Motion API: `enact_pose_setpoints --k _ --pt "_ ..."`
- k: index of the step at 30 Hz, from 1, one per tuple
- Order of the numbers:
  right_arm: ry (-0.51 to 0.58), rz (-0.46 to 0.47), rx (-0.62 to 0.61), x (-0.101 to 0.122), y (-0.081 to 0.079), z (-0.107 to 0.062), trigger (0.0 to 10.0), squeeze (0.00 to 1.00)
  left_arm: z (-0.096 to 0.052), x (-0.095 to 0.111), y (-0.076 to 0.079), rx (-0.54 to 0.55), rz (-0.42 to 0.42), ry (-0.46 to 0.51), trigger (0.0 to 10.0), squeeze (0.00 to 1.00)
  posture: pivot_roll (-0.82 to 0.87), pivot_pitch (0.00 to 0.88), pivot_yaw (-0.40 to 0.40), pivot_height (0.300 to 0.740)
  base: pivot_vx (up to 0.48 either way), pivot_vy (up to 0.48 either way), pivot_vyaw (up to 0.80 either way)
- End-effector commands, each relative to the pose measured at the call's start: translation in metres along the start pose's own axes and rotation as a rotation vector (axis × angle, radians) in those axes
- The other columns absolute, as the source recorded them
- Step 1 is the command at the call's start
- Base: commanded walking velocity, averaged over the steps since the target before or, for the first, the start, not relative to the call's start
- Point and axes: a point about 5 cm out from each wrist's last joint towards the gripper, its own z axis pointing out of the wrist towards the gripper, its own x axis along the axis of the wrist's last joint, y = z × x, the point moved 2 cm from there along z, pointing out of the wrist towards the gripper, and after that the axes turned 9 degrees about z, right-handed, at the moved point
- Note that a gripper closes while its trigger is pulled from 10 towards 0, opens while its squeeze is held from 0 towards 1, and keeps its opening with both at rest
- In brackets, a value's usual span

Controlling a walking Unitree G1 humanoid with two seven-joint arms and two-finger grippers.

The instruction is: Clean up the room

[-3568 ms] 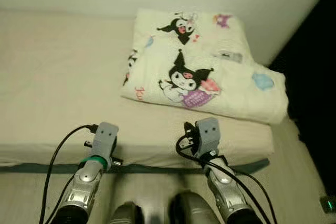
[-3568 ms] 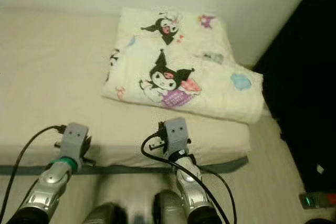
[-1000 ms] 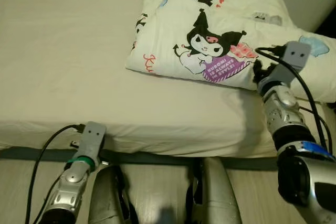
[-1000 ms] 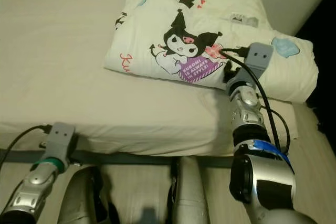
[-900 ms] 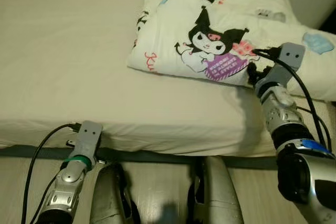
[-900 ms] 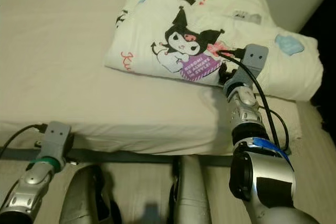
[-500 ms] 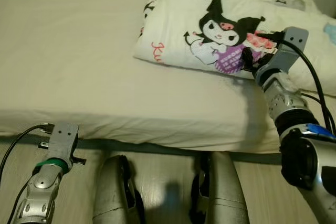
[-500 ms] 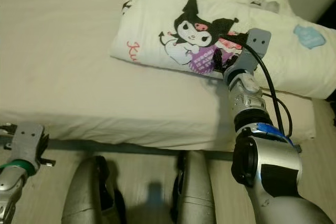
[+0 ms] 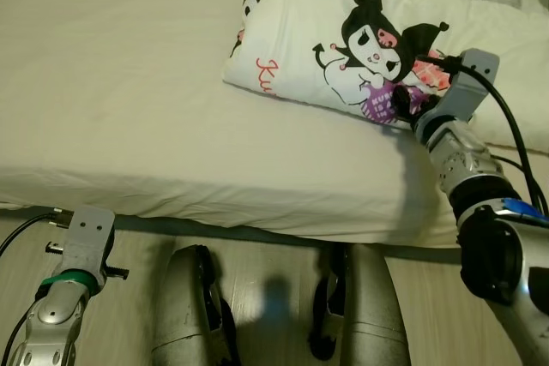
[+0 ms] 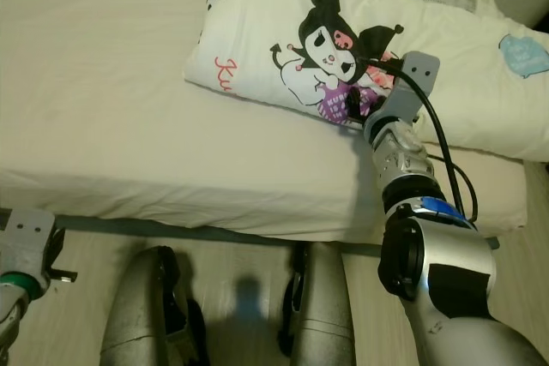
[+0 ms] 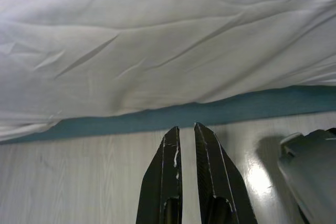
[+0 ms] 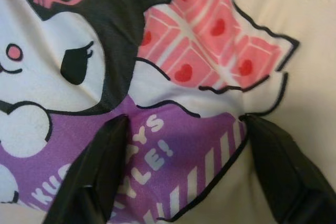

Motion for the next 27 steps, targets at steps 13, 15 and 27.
enact_pose_setpoints --k 13,15,27 --pt "-0.105 0.090 -0.064 -0.023 0.014 -0.004 0.0 0.00 0.002 -0.003 0.003 -0.009 -0.020 -0.042 10.0 0.00 0.20 0.264 0.071 0.565 0.000 0.000 0.00" --pt "-0.107 0.089 -0.065 -0.023 0.014 -0.004 0.0 0.00 0.002 -0.003 0.004 -0.012 -0.020 -0.044 10.0 0.00 0.20 0.264 0.071 0.565 0.000 0.000 0.00" --pt "-0.227 0.047 -0.047 -0.039 0.018 -0.008 0.0 0.00 0.012 0.005 0.007 -0.010 -0.034 -0.029 10.0 0.00 0.18 0.222 0.067 0.565 0.000 0.000 0.00"
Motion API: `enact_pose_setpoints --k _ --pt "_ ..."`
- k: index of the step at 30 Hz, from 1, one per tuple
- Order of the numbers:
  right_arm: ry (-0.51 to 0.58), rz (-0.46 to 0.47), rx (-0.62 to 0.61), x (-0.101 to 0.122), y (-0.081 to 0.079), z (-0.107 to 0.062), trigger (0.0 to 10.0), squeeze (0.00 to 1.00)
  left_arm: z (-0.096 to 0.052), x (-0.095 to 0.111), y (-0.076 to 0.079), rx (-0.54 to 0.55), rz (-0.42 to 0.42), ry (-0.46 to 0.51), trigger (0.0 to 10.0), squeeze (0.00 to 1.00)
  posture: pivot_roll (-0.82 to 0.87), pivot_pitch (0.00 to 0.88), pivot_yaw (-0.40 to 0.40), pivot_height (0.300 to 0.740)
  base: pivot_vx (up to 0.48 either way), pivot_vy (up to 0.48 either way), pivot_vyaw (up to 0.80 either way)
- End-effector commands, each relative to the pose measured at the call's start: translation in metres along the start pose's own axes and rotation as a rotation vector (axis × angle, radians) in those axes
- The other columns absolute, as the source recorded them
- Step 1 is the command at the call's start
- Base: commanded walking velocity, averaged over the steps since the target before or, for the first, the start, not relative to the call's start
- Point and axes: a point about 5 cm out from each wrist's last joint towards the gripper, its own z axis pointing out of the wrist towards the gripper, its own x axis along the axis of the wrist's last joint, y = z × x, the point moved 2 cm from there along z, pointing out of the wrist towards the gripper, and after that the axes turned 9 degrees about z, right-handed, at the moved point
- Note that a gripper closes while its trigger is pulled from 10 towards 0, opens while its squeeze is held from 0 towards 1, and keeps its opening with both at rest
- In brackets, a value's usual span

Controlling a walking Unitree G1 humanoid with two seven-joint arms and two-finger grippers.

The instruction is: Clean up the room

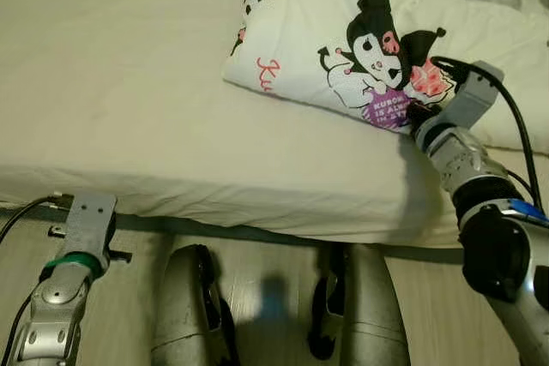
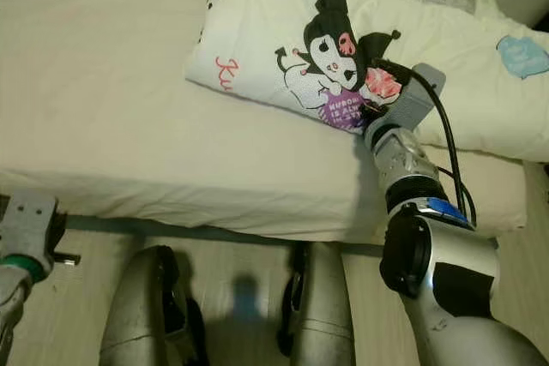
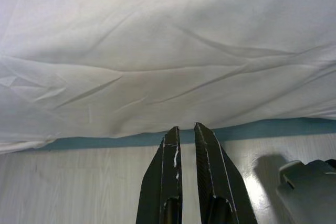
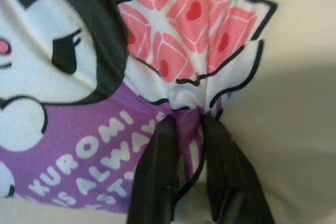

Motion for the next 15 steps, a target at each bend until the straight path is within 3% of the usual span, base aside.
enact_pose_setpoints --k 1,9,10,15 --pt "-0.130 -0.022 -0.025 -0.031 0.012 -0.003 0.0 0.00 -0.004 -0.015 0.008 -0.016 -0.010 -0.052 10.0 0.00 0.17 0.222 0.062 0.565 0.000 0.000 0.00" --pt "-0.191 -0.095 0.103 -0.042 -0.001 -0.004 0.0 0.00 0.000 -0.012 0.013 -0.018 -0.021 -0.045 10.0 0.00 0.16 0.200 0.063 0.565 0.000 0.000 0.00" --pt "-0.185 -0.108 0.174 -0.040 -0.012 -0.003 0.0 0.00 0.002 -0.010 0.016 -0.029 -0.019 -0.040 10.0 0.00 0.16 0.198 0.065 0.565 0.000 0.000 0.00" --pt "-0.187 -0.161 0.326 -0.037 -0.034 -0.003 0.0 0.00 0.004 -0.007 0.019 -0.035 -0.021 -0.033 10.0 0.00 0.15 0.210 0.057 0.565 0.000 0.000 0.00"
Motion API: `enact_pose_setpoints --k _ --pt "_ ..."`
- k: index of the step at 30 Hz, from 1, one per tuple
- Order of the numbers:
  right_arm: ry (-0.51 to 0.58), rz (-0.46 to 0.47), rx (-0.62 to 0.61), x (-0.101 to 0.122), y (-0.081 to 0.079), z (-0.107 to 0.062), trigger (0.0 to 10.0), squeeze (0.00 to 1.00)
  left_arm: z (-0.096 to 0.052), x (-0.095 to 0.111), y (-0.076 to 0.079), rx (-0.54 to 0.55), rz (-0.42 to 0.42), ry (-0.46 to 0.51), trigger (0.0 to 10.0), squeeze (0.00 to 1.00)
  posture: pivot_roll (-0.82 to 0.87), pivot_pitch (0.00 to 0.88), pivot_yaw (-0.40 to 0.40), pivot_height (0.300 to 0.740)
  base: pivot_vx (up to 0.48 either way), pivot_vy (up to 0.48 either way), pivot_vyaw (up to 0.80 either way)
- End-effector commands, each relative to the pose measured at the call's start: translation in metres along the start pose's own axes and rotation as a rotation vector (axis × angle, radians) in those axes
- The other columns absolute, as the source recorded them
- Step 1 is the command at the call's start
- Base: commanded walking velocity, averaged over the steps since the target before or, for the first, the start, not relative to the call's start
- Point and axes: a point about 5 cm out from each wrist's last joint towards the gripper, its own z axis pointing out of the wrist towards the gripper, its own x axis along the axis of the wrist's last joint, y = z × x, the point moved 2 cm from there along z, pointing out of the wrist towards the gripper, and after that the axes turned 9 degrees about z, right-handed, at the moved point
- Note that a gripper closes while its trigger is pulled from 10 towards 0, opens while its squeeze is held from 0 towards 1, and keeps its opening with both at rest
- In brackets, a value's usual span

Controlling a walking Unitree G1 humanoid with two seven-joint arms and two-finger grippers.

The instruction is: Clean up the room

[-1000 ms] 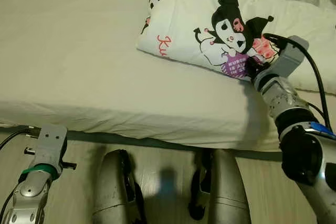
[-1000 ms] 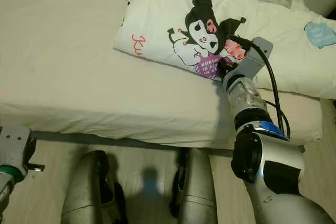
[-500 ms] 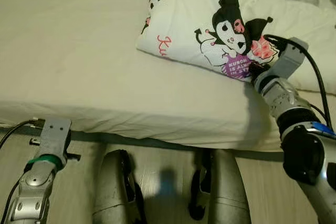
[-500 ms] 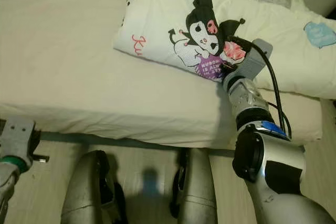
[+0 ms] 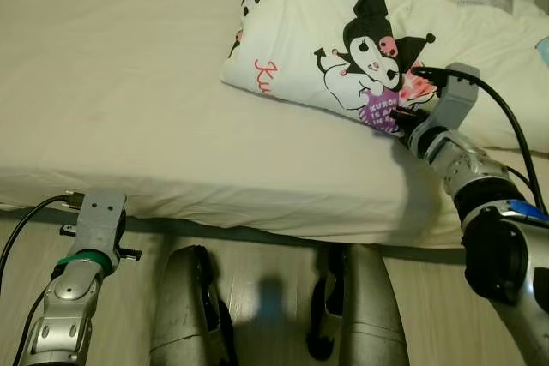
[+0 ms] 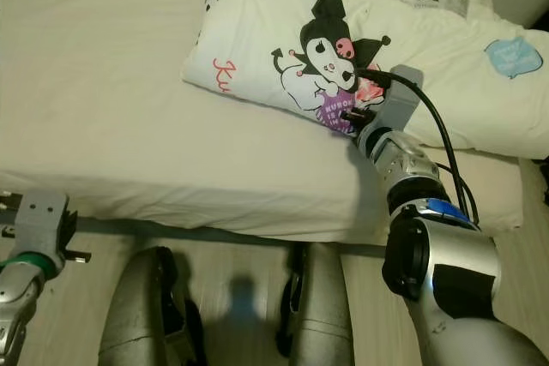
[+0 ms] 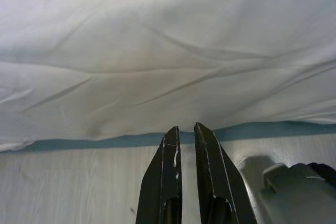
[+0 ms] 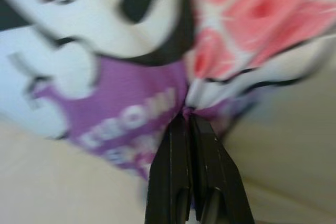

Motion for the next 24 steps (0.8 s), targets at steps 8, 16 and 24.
enact_pose_setpoints --k 8,16,24 --pt "-0.143 -0.239 0.322 -0.043 -0.047 0.005 0.0 0.00 -0.004 -0.013 0.022 -0.039 -0.021 -0.043 10.0 0.00 0.09 0.223 0.032 0.565 0.000 0.000 0.00" --pt "-0.182 -0.272 0.426 -0.084 -0.056 -0.016 0.0 0.00 0.004 -0.007 0.035 -0.073 -0.034 -0.030 10.0 0.00 0.06 0.226 0.030 0.565 0.000 0.000 0.00" --pt "0.301 -0.159 0.257 -0.021 -0.066 -0.025 10.0 0.00 0.007 0.009 0.034 -0.058 -0.061 0.021 10.0 0.00 0.05 0.207 0.022 0.565 0.000 0.000 0.00"
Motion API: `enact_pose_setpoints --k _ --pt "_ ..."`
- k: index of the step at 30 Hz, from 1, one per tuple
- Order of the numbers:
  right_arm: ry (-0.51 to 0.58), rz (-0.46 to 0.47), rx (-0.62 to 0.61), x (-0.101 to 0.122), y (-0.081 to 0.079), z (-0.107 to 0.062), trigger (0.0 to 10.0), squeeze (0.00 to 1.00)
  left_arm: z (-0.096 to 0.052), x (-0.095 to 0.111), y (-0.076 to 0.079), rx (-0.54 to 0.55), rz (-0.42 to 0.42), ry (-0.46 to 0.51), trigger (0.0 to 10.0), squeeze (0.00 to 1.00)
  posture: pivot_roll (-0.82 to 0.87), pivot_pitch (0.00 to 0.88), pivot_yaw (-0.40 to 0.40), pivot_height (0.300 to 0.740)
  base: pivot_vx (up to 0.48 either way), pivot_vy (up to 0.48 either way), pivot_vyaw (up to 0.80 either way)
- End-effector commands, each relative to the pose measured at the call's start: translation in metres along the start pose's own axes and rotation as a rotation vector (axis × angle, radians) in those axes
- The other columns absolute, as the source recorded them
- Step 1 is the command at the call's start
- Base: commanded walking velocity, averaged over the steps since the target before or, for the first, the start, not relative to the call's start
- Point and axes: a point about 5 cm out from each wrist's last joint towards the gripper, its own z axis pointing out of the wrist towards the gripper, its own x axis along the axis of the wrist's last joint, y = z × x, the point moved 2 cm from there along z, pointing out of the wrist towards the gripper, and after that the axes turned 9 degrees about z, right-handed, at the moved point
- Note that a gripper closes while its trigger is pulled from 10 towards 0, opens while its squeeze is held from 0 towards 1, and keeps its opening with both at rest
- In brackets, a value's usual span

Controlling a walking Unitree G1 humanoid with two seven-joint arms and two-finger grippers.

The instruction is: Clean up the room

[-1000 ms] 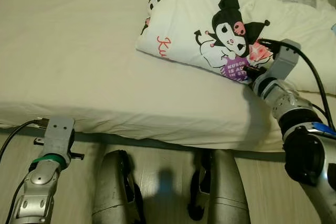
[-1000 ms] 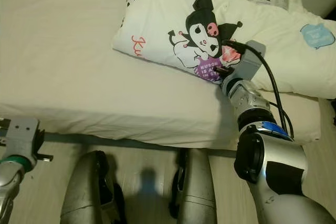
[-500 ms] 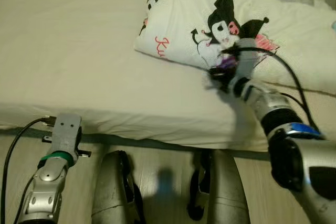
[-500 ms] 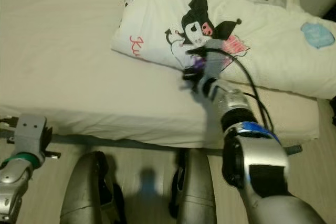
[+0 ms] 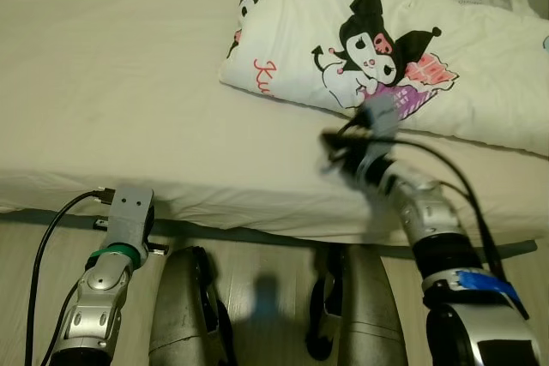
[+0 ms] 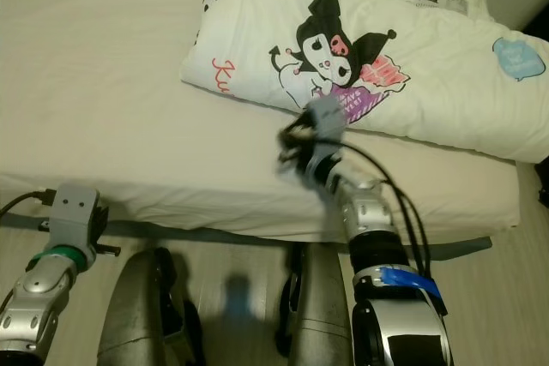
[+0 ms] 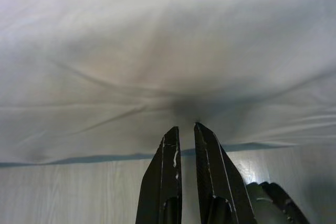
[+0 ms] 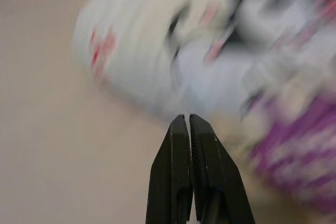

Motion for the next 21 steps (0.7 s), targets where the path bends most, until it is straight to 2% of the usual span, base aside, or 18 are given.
enact_pose_setpoints --k 1,2,4,8,10,11,12,14,15,18,21 --pt "0.026 0.031 -0.038 -0.006 0.000 -0.005 10.0 0.00 -0.003 -0.004 0.002 -0.002 -0.006 -0.008 10.0 0.00 0.05 0.207 0.022 0.565 0.000 0.000 0.00" --pt "0.117 0.040 -0.088 0.000 -0.005 -0.008 10.0 0.00 -0.002 0.005 0.003 0.002 -0.020 0.017 10.0 0.00 0.05 0.208 0.018 0.565 0.000 0.000 0.00" --pt "0.221 0.031 -0.157 0.006 -0.015 -0.019 10.0 0.00 0.001 0.026 0.002 0.012 -0.048 0.085 10.0 0.00 0.06 0.202 0.009 0.565 0.000 0.000 0.00" --pt "0.274 -0.028 -0.143 0.008 -0.032 -0.028 10.0 0.00 0.003 0.065 -0.001 0.014 -0.103 0.212 10.0 0.00 0.05 0.178 0.008 0.565 0.000 0.000 0.00" --pt "0.296 -0.177 -0.089 0.011 -0.044 -0.032 10.0 0.00 0.002 0.094 -0.005 0.015 -0.145 0.299 10.0 0.00 0.04 0.168 0.007 0.565 0.000 0.000 0.00" --pt "0.308 -0.218 -0.069 0.012 -0.049 -0.033 10.0 0.00 0.002 0.102 -0.006 0.016 -0.158 0.323 10.0 0.00 0.04 0.168 0.007 0.565 0.000 0.000 0.00" --pt "0.316 -0.203 -0.090 0.013 -0.046 -0.034 10.0 0.00 0.002 0.113 -0.007 0.017 -0.172 0.353 10.0 0.00 0.04 0.163 0.004 0.570 0.000 0.000 0.00" --pt "0.321 -0.176 -0.131 0.012 -0.042 -0.035 10.0 0.00 0.002 0.127 -0.007 0.019 -0.194 0.393 10.0 0.00 0.04 0.159 0.000 0.580 0.000 0.000 0.00" --pt "0.321 -0.176 -0.131 0.012 -0.042 -0.035 10.0 0.00 0.002 0.127 -0.007 0.019 -0.194 0.393 10.0 0.00 0.04 0.159 0.000 0.580 0.000 0.000 0.00" --pt "0.310 -0.184 -0.148 0.007 -0.044 -0.039 10.0 0.00 0.000 0.147 -0.003 0.001 -0.197 0.454 10.0 0.00 0.03 0.143 0.001 0.595 0.000 0.000 0.00" --pt "0.303 -0.179 -0.153 0.004 -0.047 -0.041 10.0 0.00 -0.001 0.148 0.005 -0.027 -0.182 0.457 10.0 0.00 0.02 0.137 0.004 0.610 0.000 0.000 0.00"
